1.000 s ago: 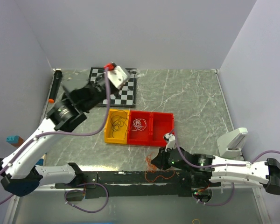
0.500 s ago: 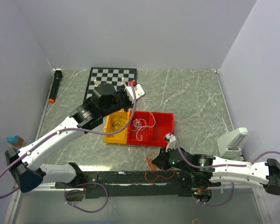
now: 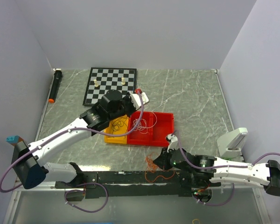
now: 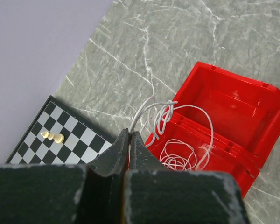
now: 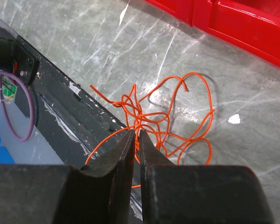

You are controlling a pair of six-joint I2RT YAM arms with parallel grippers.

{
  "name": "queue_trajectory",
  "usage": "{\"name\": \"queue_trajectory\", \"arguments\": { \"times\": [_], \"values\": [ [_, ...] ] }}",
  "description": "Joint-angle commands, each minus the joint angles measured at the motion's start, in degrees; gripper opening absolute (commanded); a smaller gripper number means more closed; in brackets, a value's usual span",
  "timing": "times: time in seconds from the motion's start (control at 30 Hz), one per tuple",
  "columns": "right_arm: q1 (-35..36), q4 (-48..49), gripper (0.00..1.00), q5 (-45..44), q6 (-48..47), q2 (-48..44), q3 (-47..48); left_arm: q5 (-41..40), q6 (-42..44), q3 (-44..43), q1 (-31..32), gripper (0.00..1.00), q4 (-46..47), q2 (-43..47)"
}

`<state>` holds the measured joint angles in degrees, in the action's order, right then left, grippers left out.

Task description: Untangle the cables

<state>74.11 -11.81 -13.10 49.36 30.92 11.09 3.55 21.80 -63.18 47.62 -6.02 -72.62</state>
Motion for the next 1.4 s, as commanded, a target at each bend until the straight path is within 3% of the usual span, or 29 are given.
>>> {"name": "queue_trajectory", "arguments": {
  "times": [0.0,0.43,0.7,1.03,1.3,1.37],
  "values": [
    [0.34,0.48,0.15,-1.4,-0.85,-0.33,0.25,-1.18,1.66,1.82,0.55,0.01,4.35,0.02],
    [0.43,-1.37,0.15,-1.75,-2.08,-0.86,1.56,-11.9,1.49,10.35,0.64,0.01,8.92,2.31],
    [0.42,-0.75,0.17,-1.57,-0.59,1.69,2.09,-4.09,7.19,11.23,2.39,0.07,3.65,2.22],
    [0.43,-3.13,0.17,-3.24,0.12,-1.56,2.0,-4.43,12.74,13.34,6.61,0.13,3.03,-2.35],
    [0.34,-3.04,0.17,-3.86,0.47,-2.09,1.65,-6.63,10.2,16.77,6.35,0.28,5.49,-4.37],
    [0.42,-2.87,0.17,-3.86,0.3,-2.09,1.65,-6.19,8.88,16.42,6.35,0.53,5.58,-4.81]
  ]
}}
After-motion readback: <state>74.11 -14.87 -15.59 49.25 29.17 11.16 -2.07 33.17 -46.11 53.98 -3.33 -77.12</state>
